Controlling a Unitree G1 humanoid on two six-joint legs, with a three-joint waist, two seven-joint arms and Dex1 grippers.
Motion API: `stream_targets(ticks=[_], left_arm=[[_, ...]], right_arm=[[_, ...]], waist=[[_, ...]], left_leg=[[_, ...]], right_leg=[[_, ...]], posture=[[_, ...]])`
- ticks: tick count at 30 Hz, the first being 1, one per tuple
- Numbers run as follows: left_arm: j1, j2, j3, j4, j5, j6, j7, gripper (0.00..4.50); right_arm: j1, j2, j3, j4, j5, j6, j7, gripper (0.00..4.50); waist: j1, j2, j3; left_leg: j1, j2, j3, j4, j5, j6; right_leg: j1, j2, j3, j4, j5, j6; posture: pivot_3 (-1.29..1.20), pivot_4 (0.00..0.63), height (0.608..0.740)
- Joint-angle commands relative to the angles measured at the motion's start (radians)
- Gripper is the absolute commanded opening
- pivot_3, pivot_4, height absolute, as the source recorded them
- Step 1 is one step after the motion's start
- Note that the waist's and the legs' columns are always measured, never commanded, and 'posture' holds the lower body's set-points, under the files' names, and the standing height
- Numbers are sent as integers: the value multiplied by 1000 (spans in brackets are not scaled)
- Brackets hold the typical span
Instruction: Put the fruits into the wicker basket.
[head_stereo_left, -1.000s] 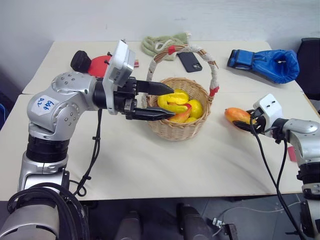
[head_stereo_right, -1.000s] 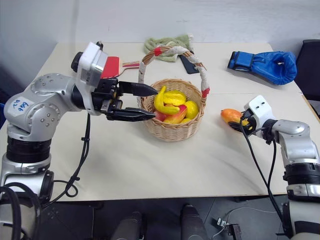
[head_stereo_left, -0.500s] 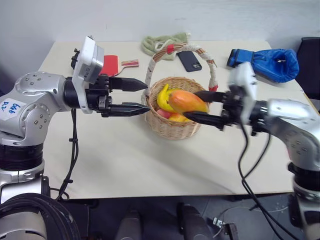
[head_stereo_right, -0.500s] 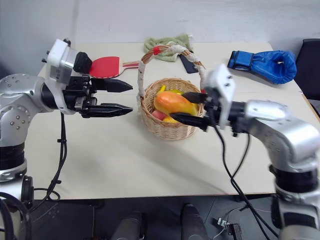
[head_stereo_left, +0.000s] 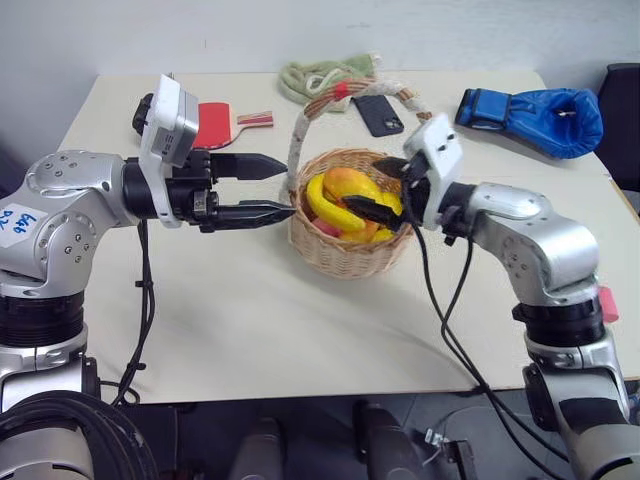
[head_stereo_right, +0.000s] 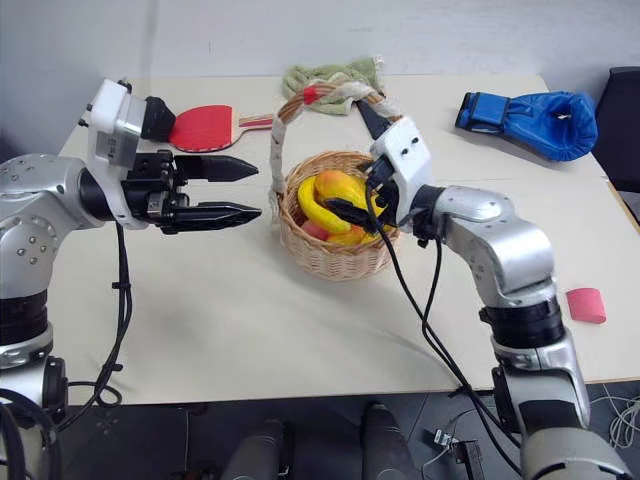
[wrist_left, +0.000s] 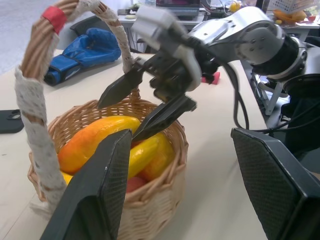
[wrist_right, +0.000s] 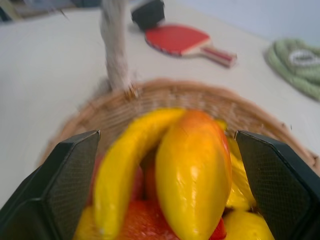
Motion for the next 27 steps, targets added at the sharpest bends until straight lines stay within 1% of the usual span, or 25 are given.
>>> stream_targets(ticks=[1,3,5,8,10,14,19,21,24,27], left_arm=[[-7,3,29,-23,-21,-7,4,3313],[-15,2,24,-15,-19,-10,0,3313],[-19,2,22,-9,-16,-13,-4,3313],[-33,-5,11,5,-8,-22,-11,3313],[-39,-9,6,10,-5,-25,-12,3313],[-70,-27,-6,28,-2,-29,-11,3313],[-88,-41,-12,39,6,-33,-8,3313],[-91,-45,-12,40,8,-34,-7,3313],[-91,-48,-9,34,7,-31,-3,3313],[-84,-47,1,25,0,-27,3,3313]], right_arm=[[34,-48,-202,-198,221,143,-6,4493],[97,-97,-308,-277,330,233,-24,4493],[136,-122,-357,-313,382,275,-58,4493],[180,-103,-364,-291,304,262,-184,4493],[177,-86,-349,-266,271,249,-246,4493],[139,12,-280,-138,146,148,-356,4493],[98,84,-189,-15,56,39,-352,4493],[86,99,-170,23,34,8,-343,4493],[67,117,-168,81,-1,-37,-355,3886],[63,122,-172,85,-1,-54,-345,2888]], waist=[[2,0,0],[6,0,0],[9,0,0],[0,0,0],[-5,0,0],[-7,0,0],[-3,0,0],[-2,0,0],[-2,0,0],[-1,0,0]], left_leg=[[0,0,0,0,-1,1],[0,0,0,3,-1,3],[1,0,-1,5,-2,4],[3,0,-1,10,-3,5],[6,0,0,11,-3,5],[7,0,0,10,-3,6],[5,0,0,10,-3,6],[3,0,0,10,-3,6],[3,0,0,10,-3,6],[3,0,0,10,-3,6]], right_leg=[[0,0,0,1,0,0],[0,0,0,3,0,0],[2,0,-1,3,0,0],[5,0,0,4,0,-1],[7,0,1,3,0,-1],[6,2,2,5,0,-1],[5,1,2,8,0,-1],[3,1,2,7,0,-1],[3,1,2,7,0,-1],[3,1,2,7,0,-1]], posture=[[0,150,740],[0,150,740],[0,150,740],[0,150,740],[0,150,740],[0,150,740],[0,150,740],[0,150,740],[0,150,740],[0,150,740]])
